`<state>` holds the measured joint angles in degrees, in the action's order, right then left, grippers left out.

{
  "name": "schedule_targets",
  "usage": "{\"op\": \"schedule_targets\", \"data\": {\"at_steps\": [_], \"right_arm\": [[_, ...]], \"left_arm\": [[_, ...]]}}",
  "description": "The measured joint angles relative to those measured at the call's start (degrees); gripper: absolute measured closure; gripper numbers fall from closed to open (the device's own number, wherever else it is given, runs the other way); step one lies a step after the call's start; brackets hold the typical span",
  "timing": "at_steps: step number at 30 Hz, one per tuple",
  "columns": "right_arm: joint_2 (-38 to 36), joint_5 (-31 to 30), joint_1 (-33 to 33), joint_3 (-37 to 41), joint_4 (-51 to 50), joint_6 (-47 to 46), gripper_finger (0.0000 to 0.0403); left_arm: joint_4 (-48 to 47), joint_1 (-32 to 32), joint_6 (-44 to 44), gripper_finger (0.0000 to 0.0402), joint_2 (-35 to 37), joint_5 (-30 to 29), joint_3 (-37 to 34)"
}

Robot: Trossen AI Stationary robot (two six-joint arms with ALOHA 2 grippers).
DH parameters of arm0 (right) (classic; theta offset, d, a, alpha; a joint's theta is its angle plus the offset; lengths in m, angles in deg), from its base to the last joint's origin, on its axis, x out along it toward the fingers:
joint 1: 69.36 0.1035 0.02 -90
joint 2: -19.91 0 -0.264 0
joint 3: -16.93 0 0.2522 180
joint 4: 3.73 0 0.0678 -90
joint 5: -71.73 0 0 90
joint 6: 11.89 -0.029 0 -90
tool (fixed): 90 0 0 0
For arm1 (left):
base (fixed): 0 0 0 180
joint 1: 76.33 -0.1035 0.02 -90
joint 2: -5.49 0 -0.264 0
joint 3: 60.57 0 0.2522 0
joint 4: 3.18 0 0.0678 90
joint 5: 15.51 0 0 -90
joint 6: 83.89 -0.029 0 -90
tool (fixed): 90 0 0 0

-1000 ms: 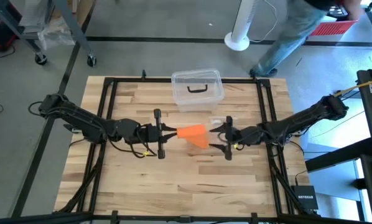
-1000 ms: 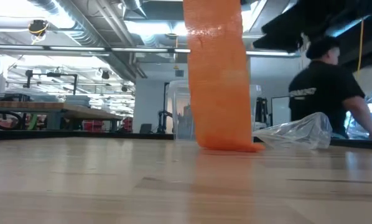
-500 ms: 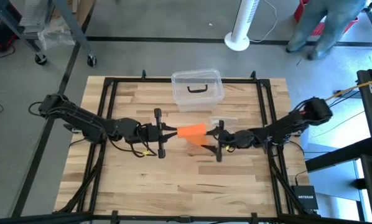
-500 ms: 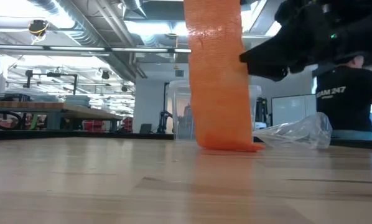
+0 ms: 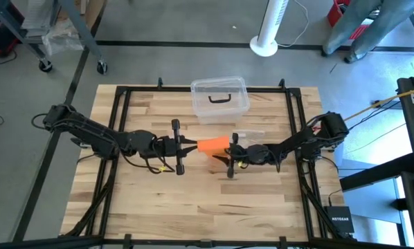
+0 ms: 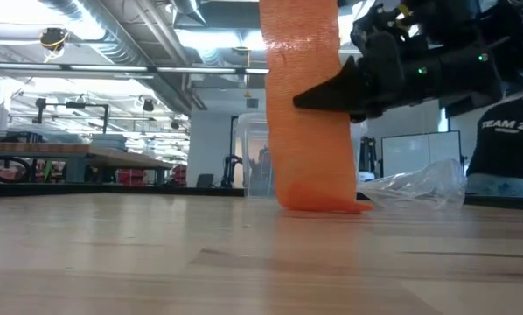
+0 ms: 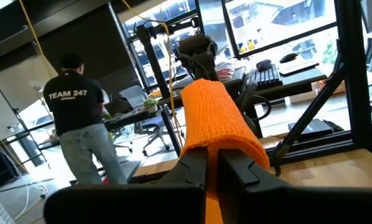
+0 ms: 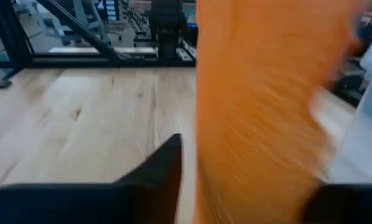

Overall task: Roll bandage
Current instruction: Roll the orange bandage

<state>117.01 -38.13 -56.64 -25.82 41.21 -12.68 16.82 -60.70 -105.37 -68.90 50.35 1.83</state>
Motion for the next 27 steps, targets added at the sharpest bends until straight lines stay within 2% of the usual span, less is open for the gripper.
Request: {"op": "schedule_targets", "data": {"at_steps": [3, 4, 12, 19, 27], "right_arm": [[-0.36, -0.14, 1.27, 0.28, -0.76, 1.09, 0.0375], [-0.56, -0.55, 2.02, 0.3, -0.7, 1.14, 0.0388], [-6.12, -0.98, 10.91, -2.11, -2.75, 3.32, 0.0396], [-13.14, -6.07, 17.82, -9.85, -18.49, 8.35, 0.0398], [-15.0, -9.53, 20.7, -24.5, -37.08, 22.43, 0.0401]], "left_arm": [[1.08, -0.24, -1.11, 0.0398, 0.03, 0.0, 0.0], [1.84, -0.54, -1.41, 0.0398, 0.05, 0.01, 0.0], [2.79, -5.35, -6.12, 0.0399, 0.63, -5.03, 0.02], [-0.42, -8.73, -9.06, 0.04, 0.61, -6.03, -0.47], [-1.86, -8.98, -6.89, 0.0401, 0.12, -5.35, -4.04]]}}
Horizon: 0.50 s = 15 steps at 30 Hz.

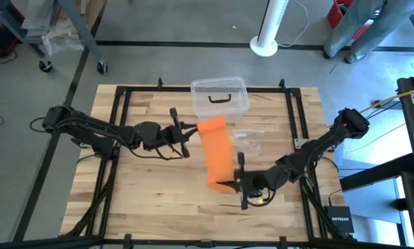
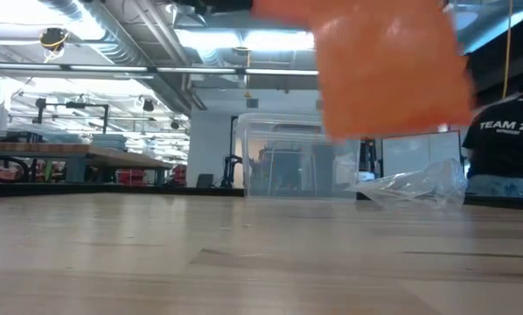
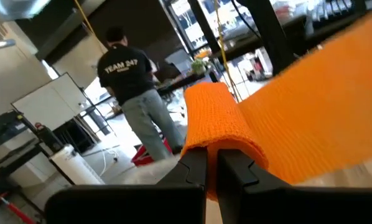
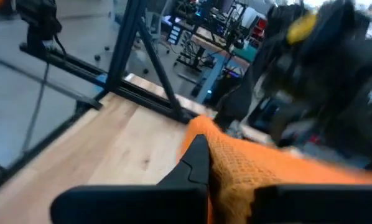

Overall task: Roll bandage
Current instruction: Roll the orange bandage

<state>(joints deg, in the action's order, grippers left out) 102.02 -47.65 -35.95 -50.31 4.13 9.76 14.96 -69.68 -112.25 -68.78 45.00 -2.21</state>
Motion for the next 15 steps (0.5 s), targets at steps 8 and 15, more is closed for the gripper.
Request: {"op": "schedule_targets", "data": {"at_steps": [8, 15], "right_arm": [[0.0, 1.67, -1.74, -11.13, -3.56, 13.2, 0.0401], [-0.17, 1.15, -8.22, -15.11, -3.97, 15.15, 0.0401]], "left_arm": [[1.4, 3.08, 2.45, 0.0401, -3.4, 0.47, -2.91], [5.58, 8.04, 3.16, 0.0401, -9.8, 0.49, -2.87]]}}
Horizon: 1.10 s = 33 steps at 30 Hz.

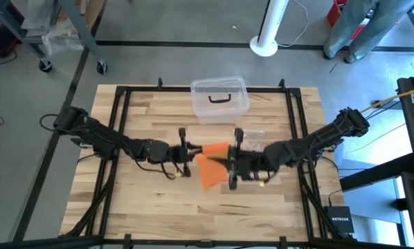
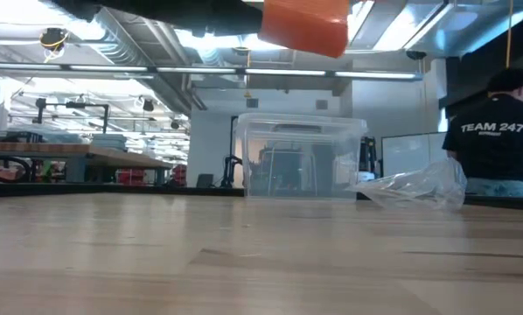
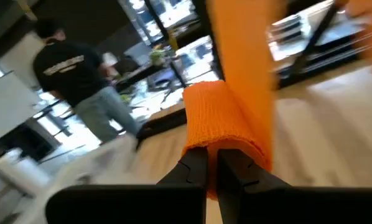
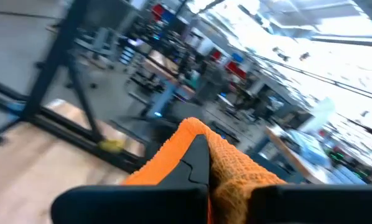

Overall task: Roll bandage
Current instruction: Roll the orange bandage

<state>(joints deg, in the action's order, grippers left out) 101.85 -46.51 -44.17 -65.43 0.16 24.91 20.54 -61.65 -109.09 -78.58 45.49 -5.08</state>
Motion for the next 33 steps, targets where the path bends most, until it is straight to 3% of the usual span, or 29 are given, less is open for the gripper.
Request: {"op": "schedule_targets", "data": {"at_steps": [3, 10, 20, 25, 33], "right_arm": [[-0.1, -0.59, -3.68, -0.09, 0.09, -0.19, 0.0401], [-0.1, 0.07, -12.59, -0.09, -2.79, -5.77, 0.0402], [1.47, 8.46, -22.73, 0.08, -18.57, -25.08, 0.0398], [4.2, 9.72, -25.52, 3.26, -23.46, -37.05, 0.036], [9.41, 23.02, -28.75, 7.25, -23.98, -47.03, 0.0248]], "left_arm": [[0.22, 2.01, 2.44, 0.0401, -1.58, 3.2, -0.02], [2.61, 6.31, 3.79, 0.0402, -3.41, 3.59, -0.02], [2.37, 8.95, 3.81, 0.0401, -4.77, 3.55, -0.02], [2.08, 8.74, 4.06, 0.0401, -5.2, 3.57, -0.04], [1.91, 7.71, 14.41, 0.0401, -9.97, 3.83, -0.06]]}}
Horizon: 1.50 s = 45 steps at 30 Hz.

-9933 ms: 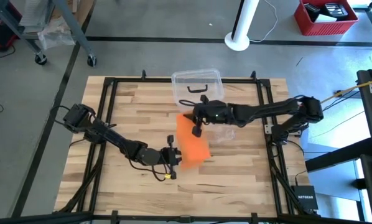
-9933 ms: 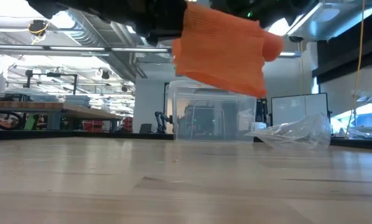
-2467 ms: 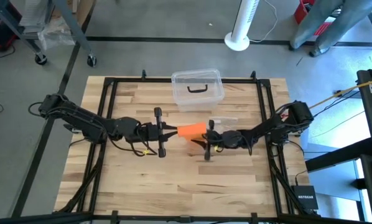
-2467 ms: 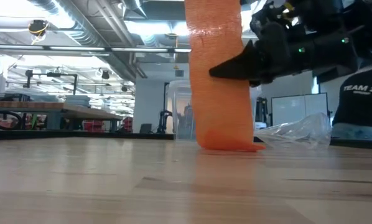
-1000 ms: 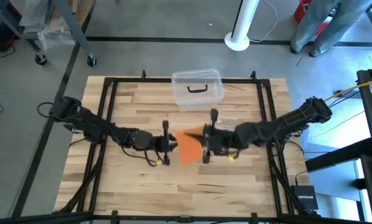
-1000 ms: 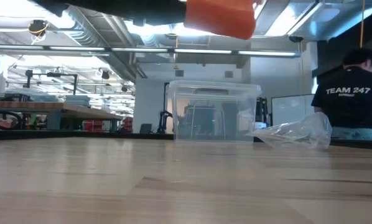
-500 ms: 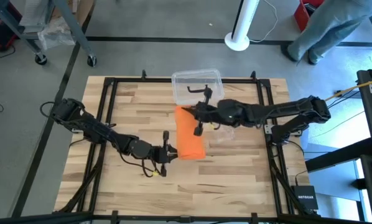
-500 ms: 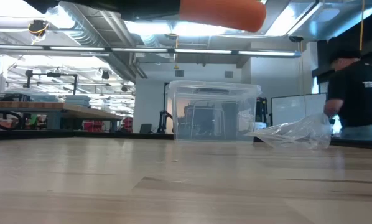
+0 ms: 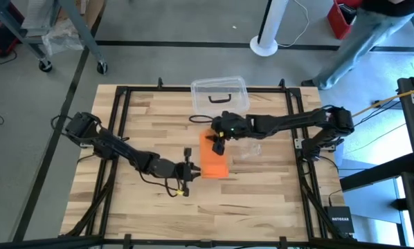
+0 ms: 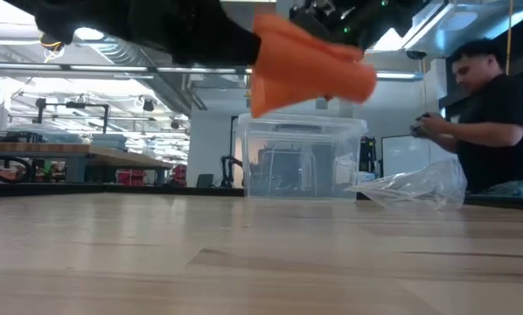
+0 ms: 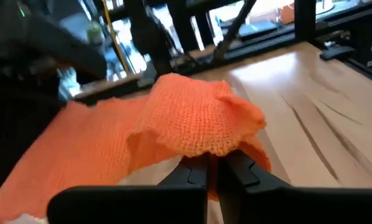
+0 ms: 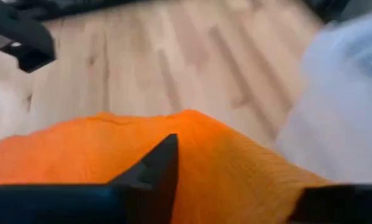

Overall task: Roll bandage
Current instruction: Roll the orange bandage

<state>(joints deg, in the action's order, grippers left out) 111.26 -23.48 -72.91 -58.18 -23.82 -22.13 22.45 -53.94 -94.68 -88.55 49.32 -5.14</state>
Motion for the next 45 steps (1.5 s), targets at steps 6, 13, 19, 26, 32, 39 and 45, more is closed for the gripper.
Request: {"op": "schedule_targets", "data": {"at_steps": [6, 13, 19, 26, 32, 39, 45], "right_arm": [[1.26, 3.42, 0.13, 0.13, -2.82, -2.4, 0.0171], [1.05, 6.79, 0.11, 0.09, -5.9, -7.82, 0.0121], [0.72, 11.93, -0.02, -5.58, -16.19, -10.99, 0.0114], [0.72, 9.56, 0.11, -10.86, -17.85, -10.96, 0.0114], [0.48, 14.41, -0.19, -11.92, -20.06, -10.98, 0.0113], [-1.17, 12.35, -0.15, -11.93, -16.31, -11.18, 0.0113], [-1.35, 17.89, -0.79, -11.93, -23.54, -11.77, 0.0113]], "left_arm": [[0.11, -0.78, 6.1, 0.0401, -3.29, 0.12, 0.0], [0.22, -0.76, 8.43, 0.0401, -4.87, 0.14, 0.0], [0.09, -0.76, 9.0, 0.0401, -4.87, 0.11, 0.0], [0.32, -1.14, 9.12, 0.0401, -4.87, -0.1, 0.0], [0.3, -1.11, 8.93, 0.0401, -4.87, -0.06, 0.0], [0.32, -1.12, 8.62, 0.0401, -4.87, -0.08, 0.02], [0.27, -1.11, 8.83, 0.0401, -4.87, -0.04, 0.02]]}}
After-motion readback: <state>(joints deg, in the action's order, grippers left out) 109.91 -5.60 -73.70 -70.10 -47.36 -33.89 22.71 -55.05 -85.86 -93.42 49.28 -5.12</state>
